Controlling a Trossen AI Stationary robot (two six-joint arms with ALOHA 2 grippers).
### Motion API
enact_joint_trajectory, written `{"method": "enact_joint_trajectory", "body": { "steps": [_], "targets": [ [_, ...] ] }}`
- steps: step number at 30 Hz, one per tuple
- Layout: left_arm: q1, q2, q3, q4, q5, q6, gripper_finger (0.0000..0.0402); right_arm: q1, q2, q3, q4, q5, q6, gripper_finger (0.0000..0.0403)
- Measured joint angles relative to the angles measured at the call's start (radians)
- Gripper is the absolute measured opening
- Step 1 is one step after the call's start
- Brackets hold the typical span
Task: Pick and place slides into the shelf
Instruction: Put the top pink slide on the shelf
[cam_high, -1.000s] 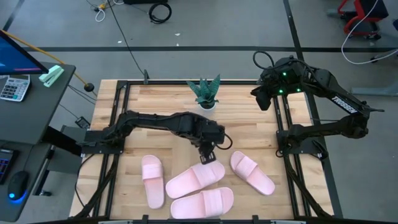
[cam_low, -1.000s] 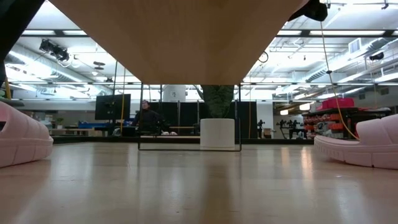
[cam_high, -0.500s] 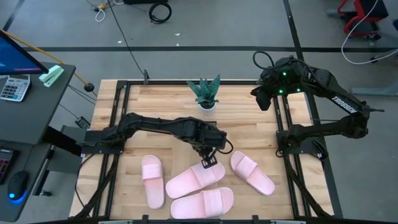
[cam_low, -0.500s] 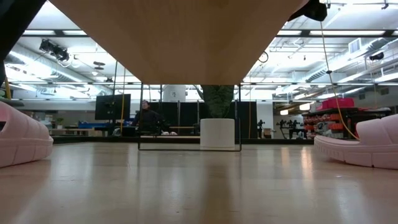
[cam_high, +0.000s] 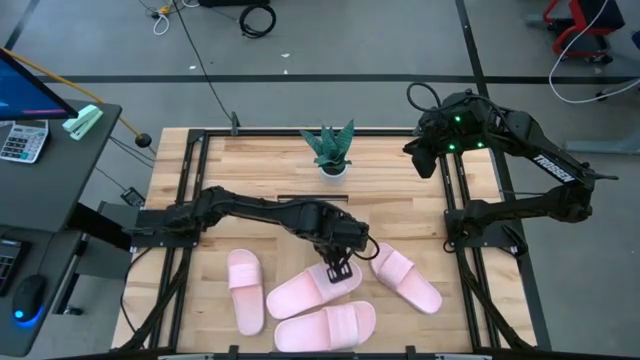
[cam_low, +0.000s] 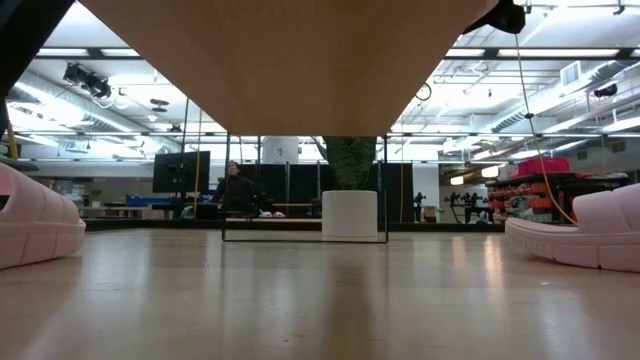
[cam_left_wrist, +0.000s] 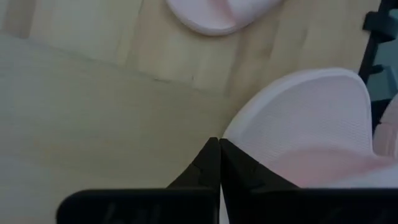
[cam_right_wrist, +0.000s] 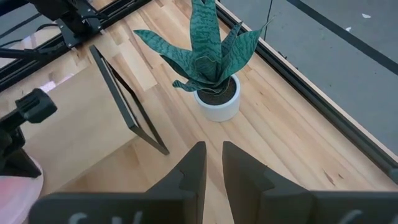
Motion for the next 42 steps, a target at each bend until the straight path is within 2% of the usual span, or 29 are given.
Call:
{"method": "enact_joint_trajectory", "body": {
  "steps": [8,12,18,25,29,36,42],
  "targets": [
    [-0.007,0.012,0.000,0.083,0.025,-0.016,0.0025,0.000,0.000,0.000,0.000,-0.004,0.000,0.0059],
    [-0.008,0.012,0.000,0.125,0.029,-0.039,0.0017,0.000,0.000,0.000,0.000,-0.004,-0.002,0.0059],
    [-0.013,0.012,0.000,0.127,0.040,-0.047,0.0005,0.000,0.000,0.000,-0.001,-0.004,-0.006,0.0059],
    [-0.016,0.012,0.000,0.135,0.054,-0.056,0.0028,0.000,0.000,0.000,-0.002,-0.004,-0.010,0.0059],
    [-0.018,0.012,0.000,0.151,0.055,-0.052,0.0027,0.000,0.000,0.000,-0.002,-0.004,-0.010,0.0059],
    [-0.017,0.012,0.000,0.156,-0.038,-0.061,0.0008,0.000,0.000,0.000,-0.003,-0.004,-0.016,0.0059],
    [-0.016,0.012,0.000,0.115,-0.085,-0.063,0.0009,0.000,0.000,0.000,-0.003,-0.004,-0.016,0.0059]
  ]
}}
